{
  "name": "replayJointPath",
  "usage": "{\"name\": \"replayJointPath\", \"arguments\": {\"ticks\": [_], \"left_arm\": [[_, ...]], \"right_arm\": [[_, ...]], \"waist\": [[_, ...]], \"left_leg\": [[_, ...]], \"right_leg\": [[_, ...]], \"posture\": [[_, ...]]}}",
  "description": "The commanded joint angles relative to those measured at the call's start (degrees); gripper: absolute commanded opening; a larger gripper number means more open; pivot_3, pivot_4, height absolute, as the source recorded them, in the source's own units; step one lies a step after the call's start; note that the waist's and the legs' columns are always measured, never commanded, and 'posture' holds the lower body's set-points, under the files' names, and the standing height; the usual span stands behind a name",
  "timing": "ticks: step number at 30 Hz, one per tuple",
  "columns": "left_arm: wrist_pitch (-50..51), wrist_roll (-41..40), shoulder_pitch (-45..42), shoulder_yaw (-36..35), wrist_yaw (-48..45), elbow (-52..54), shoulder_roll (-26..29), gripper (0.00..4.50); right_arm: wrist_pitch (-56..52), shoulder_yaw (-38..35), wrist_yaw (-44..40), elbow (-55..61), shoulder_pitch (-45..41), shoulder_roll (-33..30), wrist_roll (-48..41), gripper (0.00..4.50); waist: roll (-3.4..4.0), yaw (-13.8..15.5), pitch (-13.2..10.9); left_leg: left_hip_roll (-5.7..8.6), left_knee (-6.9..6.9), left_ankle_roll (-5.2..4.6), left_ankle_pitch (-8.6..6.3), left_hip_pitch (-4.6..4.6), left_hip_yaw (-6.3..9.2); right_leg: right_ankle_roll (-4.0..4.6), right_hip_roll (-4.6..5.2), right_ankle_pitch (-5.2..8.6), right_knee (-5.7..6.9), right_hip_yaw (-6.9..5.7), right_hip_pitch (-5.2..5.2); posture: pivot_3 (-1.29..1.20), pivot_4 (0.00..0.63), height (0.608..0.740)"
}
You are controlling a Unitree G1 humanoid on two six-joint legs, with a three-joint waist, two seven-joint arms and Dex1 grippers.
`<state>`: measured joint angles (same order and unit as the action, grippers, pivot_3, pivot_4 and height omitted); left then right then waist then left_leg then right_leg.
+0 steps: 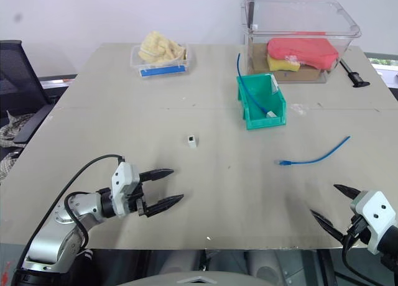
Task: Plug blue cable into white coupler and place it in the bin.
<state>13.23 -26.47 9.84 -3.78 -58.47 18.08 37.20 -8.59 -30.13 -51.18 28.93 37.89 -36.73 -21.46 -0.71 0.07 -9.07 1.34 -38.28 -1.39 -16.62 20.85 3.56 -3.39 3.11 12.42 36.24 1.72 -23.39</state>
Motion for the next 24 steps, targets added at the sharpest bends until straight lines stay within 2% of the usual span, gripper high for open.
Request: {"name": "replayJointPath", "arguments": {"ticks": [1,4,8,10,13,16,20,24], "left_arm": [[3.6,-3.7,-2.3,-0.6,2.6,3.1,-1.0,4.41],[14.5,-12.1,-7.1,-1.2,9.6,6.7,-4.2,4.41],[18.6,-14.0,-8.5,-1.2,11.0,8.5,-3.5,4.41],[18.7,-13.7,-9.0,-0.9,10.1,8.7,-2.6,4.41],[8.9,-6.1,-8.5,2.8,1.4,7.8,1.9,4.41],[4.1,-3.9,-8.9,4.4,-2.4,6.3,2.9,4.41],[2.2,-2.7,-10.1,5.7,-4.0,4.7,2.5,4.50],[2.4,-2.1,-9.7,7.2,-3.3,6.9,2.0,4.50]], "right_arm": [[1.9,-1.6,1.2,-0.2,-0.7,-0.4,2.0,4.50],[0.0,0.0,3.4,-0.5,-3.2,-2.0,4.9,4.50],[-2.1,-0.2,2.5,-0.5,-5.9,-2.5,2.3,4.50],[-3.5,0.1,1.9,-0.4,-6.9,-3.6,1.8,4.50],[-3.2,1.6,-0.8,-1.1,-9.8,-7.1,2.4,4.50],[-5.4,4.3,-5.1,-3.3,-13.7,-12.0,1.1,4.50],[-8.9,9.7,-7.7,-6.6,-21.8,-16.6,0.8,2.63],[-11.7,17.4,-9.2,-11.1,-30.5,-19.5,3.3,2.63]], "waist": [[0.00,0.0,0.0],[0.00,0.6,0.0],[0.06,0.5,0.0],[0.10,0.5,0.0],[0.10,0.5,0.0],[0.09,0.5,0.0],[0.06,0.6,0.0],[0.06,0.5,-0.1]], "left_leg": [[0.00,0.00,0.00,0.00,0.00,0.00],[0.01,-0.06,-0.01,0.00,0.02,0.01],[0.02,-0.07,0.00,0.00,-0.03,0.00],[0.01,-0.01,0.00,0.00,-0.04,0.01],[0.01,0.02,0.00,0.00,-0.01,0.01],[0.03,0.00,-0.01,0.00,-0.02,-0.16],[0.03,-0.04,-0.04,-0.01,0.01,-0.14],[0.03,-0.03,-0.05,-0.02,0.03,-0.10]], "right_leg": [[0.00,0.00,0.00,0.00,0.00,0.00],[-0.11,0.01,0.05,0.01,-0.02,0.00],[-0.09,-0.02,-0.10,0.04,0.00,0.02],[-0.09,-0.09,-0.15,0.05,0.00,0.01],[0.08,-0.11,-0.05,-0.02,-0.01,0.00],[0.09,-0.09,-0.05,-0.08,0.10,0.01],[0.09,-0.08,-0.06,-0.15,0.08,0.03],[0.07,-0.08,-0.09,-0.16,0.04,0.02]], "posture": [[0.00,0.150,0.739],[0.00,0.150,0.739],[0.00,0.150,0.739],[0.00,0.150,0.739],[0.00,0.150,0.739],[0.00,0.150,0.739],[0.00,0.150,0.739],[0.00,0.150,0.739]]}}
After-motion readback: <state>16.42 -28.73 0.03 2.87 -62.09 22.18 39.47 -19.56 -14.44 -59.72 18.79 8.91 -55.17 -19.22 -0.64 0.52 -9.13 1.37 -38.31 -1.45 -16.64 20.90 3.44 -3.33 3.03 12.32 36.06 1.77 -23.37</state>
